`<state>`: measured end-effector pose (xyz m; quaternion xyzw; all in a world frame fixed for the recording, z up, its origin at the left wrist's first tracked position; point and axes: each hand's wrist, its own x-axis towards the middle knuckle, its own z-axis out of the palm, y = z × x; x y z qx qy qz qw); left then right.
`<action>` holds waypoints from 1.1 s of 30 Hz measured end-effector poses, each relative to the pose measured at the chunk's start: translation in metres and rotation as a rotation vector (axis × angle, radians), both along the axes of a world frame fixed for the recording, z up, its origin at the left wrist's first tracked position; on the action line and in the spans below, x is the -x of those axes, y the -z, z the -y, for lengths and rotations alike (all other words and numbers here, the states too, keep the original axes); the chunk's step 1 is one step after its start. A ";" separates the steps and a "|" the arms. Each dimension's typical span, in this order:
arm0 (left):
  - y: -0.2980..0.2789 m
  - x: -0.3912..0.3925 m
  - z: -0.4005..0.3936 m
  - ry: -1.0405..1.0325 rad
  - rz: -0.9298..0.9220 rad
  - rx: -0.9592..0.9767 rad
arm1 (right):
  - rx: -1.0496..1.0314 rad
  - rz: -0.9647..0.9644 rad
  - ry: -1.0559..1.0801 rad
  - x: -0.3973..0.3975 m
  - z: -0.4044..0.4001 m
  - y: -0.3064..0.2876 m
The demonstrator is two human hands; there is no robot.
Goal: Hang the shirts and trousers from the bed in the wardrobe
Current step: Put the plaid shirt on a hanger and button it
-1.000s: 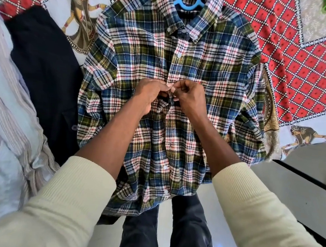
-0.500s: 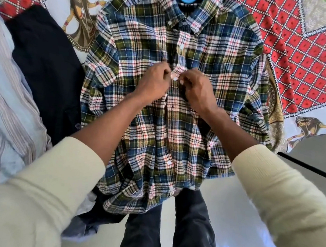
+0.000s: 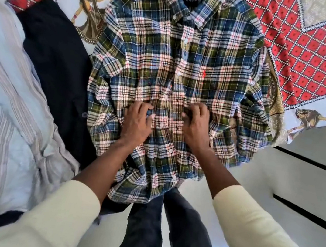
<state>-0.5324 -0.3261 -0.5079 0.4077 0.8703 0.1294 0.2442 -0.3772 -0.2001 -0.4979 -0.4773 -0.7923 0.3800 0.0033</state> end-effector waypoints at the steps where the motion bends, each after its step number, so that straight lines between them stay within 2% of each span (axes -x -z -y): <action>1: 0.000 0.007 0.007 0.037 0.019 0.006 | -0.008 0.007 -0.027 -0.007 -0.005 0.001; 4: -0.006 0.029 0.026 0.039 0.009 -0.007 | -0.061 0.075 -0.088 -0.014 -0.018 -0.001; 9: -0.037 0.012 0.012 -0.123 -0.119 0.008 | -0.140 0.100 0.069 0.008 -0.005 -0.025; 13: -0.048 -0.019 -0.038 -0.234 0.100 -0.175 | -0.303 0.020 -0.141 0.029 0.001 -0.027; 19: -0.023 -0.030 -0.064 -0.772 0.417 -0.237 | -0.305 0.084 -0.103 0.033 0.004 -0.006; 21: -0.017 -0.027 -0.065 -0.836 0.462 -0.253 | -0.311 0.066 -0.047 0.032 0.009 0.004; 24: -0.019 -0.027 -0.067 -0.829 0.477 -0.233 | -0.357 0.128 -0.079 0.029 0.015 0.010; 30: -0.026 -0.028 -0.069 -0.857 0.534 -0.187 | -0.258 0.156 0.037 0.044 0.002 0.003; 33: -0.031 -0.029 -0.070 -0.848 0.608 -0.156 | 0.004 0.019 0.233 0.052 -0.002 -0.003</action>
